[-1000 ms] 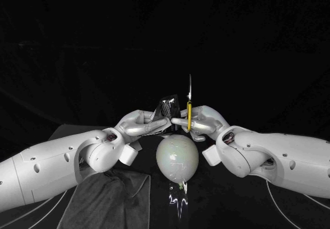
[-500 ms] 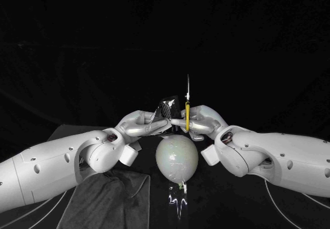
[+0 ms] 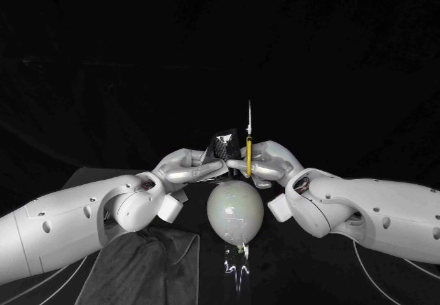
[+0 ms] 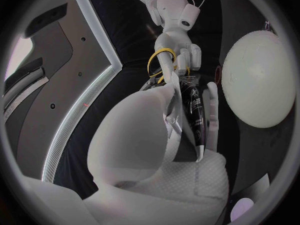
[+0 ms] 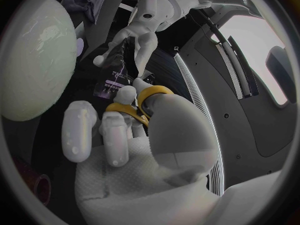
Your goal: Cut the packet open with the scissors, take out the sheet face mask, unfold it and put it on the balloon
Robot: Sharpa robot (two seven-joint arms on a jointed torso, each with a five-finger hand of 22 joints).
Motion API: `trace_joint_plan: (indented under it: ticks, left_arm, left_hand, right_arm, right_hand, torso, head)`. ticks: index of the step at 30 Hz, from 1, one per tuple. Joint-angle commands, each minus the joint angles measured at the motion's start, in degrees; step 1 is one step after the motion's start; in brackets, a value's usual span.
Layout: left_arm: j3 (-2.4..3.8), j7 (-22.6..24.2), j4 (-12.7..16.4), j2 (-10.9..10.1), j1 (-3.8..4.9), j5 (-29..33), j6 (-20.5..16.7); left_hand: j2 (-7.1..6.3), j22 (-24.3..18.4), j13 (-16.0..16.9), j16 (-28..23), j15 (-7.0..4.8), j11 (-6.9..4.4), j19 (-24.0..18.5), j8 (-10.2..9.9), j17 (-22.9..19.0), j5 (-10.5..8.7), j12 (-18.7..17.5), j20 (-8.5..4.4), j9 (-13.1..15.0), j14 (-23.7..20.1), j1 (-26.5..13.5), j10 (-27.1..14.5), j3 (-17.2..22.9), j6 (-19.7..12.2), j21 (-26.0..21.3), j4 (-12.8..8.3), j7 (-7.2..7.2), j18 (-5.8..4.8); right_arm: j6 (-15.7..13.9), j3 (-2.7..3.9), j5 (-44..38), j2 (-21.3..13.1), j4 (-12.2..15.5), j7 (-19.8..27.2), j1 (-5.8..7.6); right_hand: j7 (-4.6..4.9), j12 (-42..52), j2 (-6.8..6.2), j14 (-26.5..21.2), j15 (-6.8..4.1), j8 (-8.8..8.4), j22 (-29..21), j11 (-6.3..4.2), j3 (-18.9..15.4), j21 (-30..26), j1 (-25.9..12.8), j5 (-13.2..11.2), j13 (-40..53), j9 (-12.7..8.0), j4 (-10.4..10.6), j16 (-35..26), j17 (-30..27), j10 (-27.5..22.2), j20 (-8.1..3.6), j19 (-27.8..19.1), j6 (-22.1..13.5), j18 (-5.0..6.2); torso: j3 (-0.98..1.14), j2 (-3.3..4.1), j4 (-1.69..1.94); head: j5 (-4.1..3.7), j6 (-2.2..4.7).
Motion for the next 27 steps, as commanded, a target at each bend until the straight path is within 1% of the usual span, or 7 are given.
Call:
trace_joint_plan:
  ticks: [1,9,16,19,21,24,27]
  left_arm:
    - [0.09,0.1,0.2,-0.1,0.13,1.3,1.7]
    - [0.09,-0.3,0.4,-0.3,0.14,1.5,3.3]
    - [0.08,-0.4,0.3,-0.7,0.14,1.5,3.7]
    - [0.08,-0.2,0.3,-0.8,0.14,1.5,3.4]
    - [0.08,0.0,0.2,-0.8,0.14,1.7,3.1]
    - [0.07,0.5,0.0,-1.0,0.14,2.3,2.7]
    - [0.07,0.9,-0.2,-1.1,0.14,3.0,2.8]
  left_hand:
    - [-2.40,-1.4,0.1,-0.6,0.85,0.75,-2.9,-1.7,0.0,0.30,-0.2,1.36,-0.8,-2.0,-3.1,-1.6,-2.3,-2.3,-2.4,1.5,1.26,-1.02]
    - [-5.33,-3.6,0.1,-1.9,2.19,2.04,-6.9,-3.7,-0.1,0.34,-0.2,2.65,-1.7,-6.0,-10.9,-4.8,-9.8,-4.8,-6.2,3.1,2.53,-2.12]
    - [-0.89,-5.5,0.2,-2.3,3.16,2.80,-7.3,-5.0,0.3,0.29,0.1,2.68,-2.4,-10.0,-10.7,-7.1,-28.0,-5.7,-8.7,3.4,3.18,-2.99]
    - [-1.14,-5.9,0.2,-2.6,3.43,2.97,-7.5,-5.4,0.3,0.39,0.0,2.70,-2.5,-11.1,-10.5,-7.6,-30.6,-6.2,-9.2,3.5,3.33,-3.25]
    - [-2.51,-6.2,0.1,-3.2,3.83,3.25,-7.9,-6.2,0.2,0.45,-0.1,2.73,-3.1,-12.7,-10.9,-8.6,-33.0,-8.2,-9.7,3.6,3.52,-3.64]
    - [-7.76,-6.7,0.0,-4.1,4.54,3.78,-8.8,-7.7,-0.1,0.84,-0.3,2.79,-4.2,-15.3,-12.6,-10.7,-38.1,-12.6,-10.6,3.8,3.87,-4.50]
    - [-9.68,-7.1,0.0,-4.6,4.90,4.06,-9.4,-8.7,-0.2,1.04,-0.3,2.80,-4.9,-16.7,-13.9,-12.3,-39.7,-15.3,-11.2,4.0,4.00,-5.07]
  right_arm:
    - [-0.8,0.06,-2.4,-0.1,0.2,-0.6,0.04]
    - [-2.3,0.06,-3.0,-0.6,0.5,-1.1,0.04]
    - [-3.9,0.06,-3.2,-0.9,0.6,-1.5,0.04]
    - [-4.3,0.07,-3.2,-1.0,0.5,-1.6,0.04]
    - [-4.6,0.07,-3.2,-1.1,0.5,-1.6,0.04]
    - [-4.8,0.07,-3.2,-1.4,0.5,-1.8,0.04]
    - [-5.1,0.08,-3.2,-1.6,0.4,-1.9,0.03]
  right_hand:
    - [-0.05,50.3,3.41,6.0,-0.26,0.35,9.3,-2.05,1.3,-0.5,2.7,-0.2,22.0,0.1,-0.9,0.2,15.1,16.5,-0.20,-0.2,0.4,-0.18]
    - [-0.11,50.3,3.38,6.0,-0.31,0.52,9.2,-2.11,1.7,-0.9,2.3,-0.2,22.0,0.2,-1.0,0.2,15.1,16.5,-0.25,-0.5,0.4,-0.10]
    - [-0.25,50.3,3.36,6.0,-0.39,0.91,9.1,-2.24,2.3,-1.2,1.8,-0.2,22.0,0.6,-1.1,0.2,15.1,16.5,-0.31,-0.7,0.6,-0.03]
    - [-0.30,50.3,3.31,6.0,-0.44,1.07,9.1,-2.29,2.5,-1.2,1.7,-0.2,22.0,0.8,-1.1,0.2,15.1,16.5,-0.34,-0.7,0.6,-0.04]
    - [-0.31,50.3,3.30,6.0,-0.45,1.12,9.1,-2.31,2.6,-1.3,1.6,-0.2,22.0,0.8,-1.2,0.2,15.1,16.5,-0.35,-0.7,0.6,-0.01]
    - [-0.33,50.3,3.28,6.0,-0.47,1.18,9.1,-2.32,2.7,-1.2,1.6,-0.2,22.0,0.9,-1.2,0.2,15.1,16.5,-0.37,-0.7,0.6,-0.03]
    - [-0.34,50.3,3.26,6.0,-0.49,1.24,9.1,-2.34,2.8,-1.2,1.5,-0.2,22.0,1.0,-1.3,0.2,15.1,16.5,-0.38,-0.7,0.5,-0.03]
  torso:
    - [0.00,0.00,-0.01]
    - [0.01,-0.01,0.01]
    - [0.02,-0.01,-0.02]
    - [0.02,0.01,-0.01]
    - [0.01,0.01,0.00]
    - [0.01,0.00,0.01]
    - [0.01,0.00,-0.01]
  head:
    - [-0.08,0.02]
    - [-0.10,0.01]
    - [-0.16,0.15]
    - [-0.20,0.24]
    - [-0.22,0.26]
    - [-0.26,0.30]
    - [-0.38,0.42]
